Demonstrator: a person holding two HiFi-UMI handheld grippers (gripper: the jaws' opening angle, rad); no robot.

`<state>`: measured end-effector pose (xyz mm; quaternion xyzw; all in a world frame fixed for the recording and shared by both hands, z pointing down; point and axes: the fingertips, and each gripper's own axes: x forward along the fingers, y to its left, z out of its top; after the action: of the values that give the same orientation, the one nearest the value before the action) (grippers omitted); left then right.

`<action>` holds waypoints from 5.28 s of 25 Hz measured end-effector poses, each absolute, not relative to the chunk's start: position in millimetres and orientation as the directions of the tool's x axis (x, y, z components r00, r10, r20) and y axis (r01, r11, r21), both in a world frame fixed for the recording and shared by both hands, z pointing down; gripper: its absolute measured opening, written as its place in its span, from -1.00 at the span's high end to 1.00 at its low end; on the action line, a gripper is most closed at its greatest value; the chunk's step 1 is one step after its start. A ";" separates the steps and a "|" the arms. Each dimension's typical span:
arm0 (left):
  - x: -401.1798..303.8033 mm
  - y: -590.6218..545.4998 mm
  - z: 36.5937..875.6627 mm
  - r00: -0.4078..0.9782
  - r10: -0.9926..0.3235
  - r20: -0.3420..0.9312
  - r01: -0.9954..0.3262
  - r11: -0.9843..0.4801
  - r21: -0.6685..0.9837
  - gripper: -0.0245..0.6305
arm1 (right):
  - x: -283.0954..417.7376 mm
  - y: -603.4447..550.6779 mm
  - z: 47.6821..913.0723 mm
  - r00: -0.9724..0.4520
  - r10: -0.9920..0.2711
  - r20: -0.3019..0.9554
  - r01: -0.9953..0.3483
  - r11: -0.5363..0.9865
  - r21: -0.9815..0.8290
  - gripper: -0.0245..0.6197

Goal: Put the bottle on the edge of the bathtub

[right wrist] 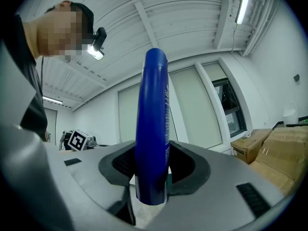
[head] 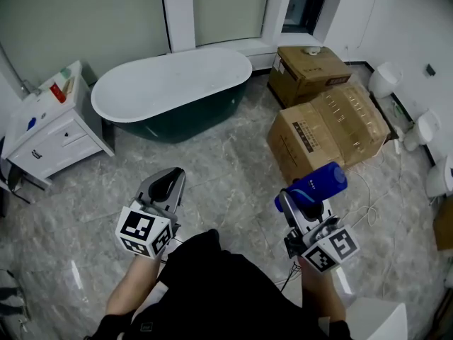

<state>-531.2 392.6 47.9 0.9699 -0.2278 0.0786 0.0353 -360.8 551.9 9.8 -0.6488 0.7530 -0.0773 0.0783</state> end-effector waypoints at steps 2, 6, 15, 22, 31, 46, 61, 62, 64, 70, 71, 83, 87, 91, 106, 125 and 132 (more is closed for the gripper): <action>-521.7 386.2 51.0 0.887 -0.429 0.173 -0.441 -0.897 0.034 0.83 | -354.5 548.1 10.1 -0.140 -0.990 -0.022 -0.964 0.141 -0.227 0.37; -500.1 366.1 54.7 0.892 -0.419 0.167 -0.432 -0.901 0.043 0.83 | -338.1 531.6 11.4 -0.129 -0.991 -0.018 -0.962 0.130 -0.238 0.37; -433.1 291.4 75.1 0.909 -0.383 0.163 -0.399 -0.914 0.074 0.83 | -279.2 462.2 21.9 -0.088 -0.996 0.015 -0.970 0.083 -0.227 0.37; -380.4 208.5 70.2 0.923 -0.360 0.132 -0.373 -0.924 0.089 0.83 | -229.8 380.0 22.7 -0.068 -0.995 0.067 -0.982 0.055 -0.180 0.37; -346.3 121.3 74.4 0.924 -0.355 0.145 -0.371 -0.923 0.102 0.83 | -195.2 279.9 10.5 -0.089 -0.995 0.044 -0.979 0.079 -0.189 0.37; -231.4 88.7 95.7 0.909 -0.353 0.221 -0.381 -0.919 0.098 0.83 | -88.2 214.7 45.1 -0.179 -0.981 0.076 -0.956 0.155 -0.249 0.37; -49.1 71.9 100.5 0.851 -0.463 0.249 -0.501 -0.857 0.121 0.83 | 112.8 169.0 59.5 -0.313 -0.943 0.113 -0.934 0.284 -0.219 0.37; -44.9 71.3 102.8 0.846 -0.469 0.253 -0.509 -0.852 0.125 0.83 | 118.0 165.1 62.7 -0.322 -0.939 0.118 -0.930 0.291 -0.222 0.37; -41.3 68.9 108.5 0.836 -0.479 0.267 -0.524 -0.842 0.132 0.83 | 124.5 155.3 69.8 -0.337 -0.933 0.129 -0.924 0.300 -0.238 0.37; -69.9 37.3 117.8 0.800 -0.536 0.271 -0.583 -0.800 0.139 0.83 | 105.0 113.6 69.3 -0.396 -0.909 0.128 -0.896 0.353 -0.269 0.37; -76.3 29.0 120.2 0.795 -0.543 0.271 -0.591 -0.794 0.144 0.83 | 99.1 104.1 67.9 -0.403 -0.906 0.128 -0.893 0.360 -0.269 0.37; -104.8 -33.0 132.1 0.802 -0.548 0.239 -0.592 -0.783 0.192 0.83 | 36.0 37.2 87.7 -0.482 -0.860 0.170 -0.865 0.436 -0.247 0.37; -105.4 -44.7 137.0 0.795 -0.549 0.256 -0.599 -0.778 0.192 0.83 | 36.5 20.6 107.9 -0.489 -0.849 0.201 -0.859 0.429 -0.279 0.37; -95.5 -58.9 150.8 0.788 -0.551 0.274 -0.608 -0.765 0.211 0.83 | 48.2 1.5 121.8 -0.488 -0.843 0.226 -0.860 0.421 -0.288 0.37; -5.9 -96.8 205.5 0.775 -0.547 0.318 -0.613 -0.773 0.165 0.83 | 123.8 -43.9 200.4 -0.527 -0.817 0.234 -0.835 0.446 -0.323 0.37; 16.0 -157.7 427.8 0.768 -0.534 0.353 -0.613 -0.772 0.166 0.83 | 153.4 -111.1 424.0 -0.528 -0.806 0.268 -0.837 0.441 -0.324 0.37; 39.7 -188.2 518.7 0.790 -0.524 0.319 -0.594 -0.782 0.186 0.83 | 150.1 -139.3 515.7 -0.551 -0.791 0.265 -0.828 0.479 -0.294 0.37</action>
<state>39.7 -188.2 518.7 0.9356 -0.2988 0.1259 0.1396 150.1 -139.3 515.7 -0.4713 0.8585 -0.1965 -0.0464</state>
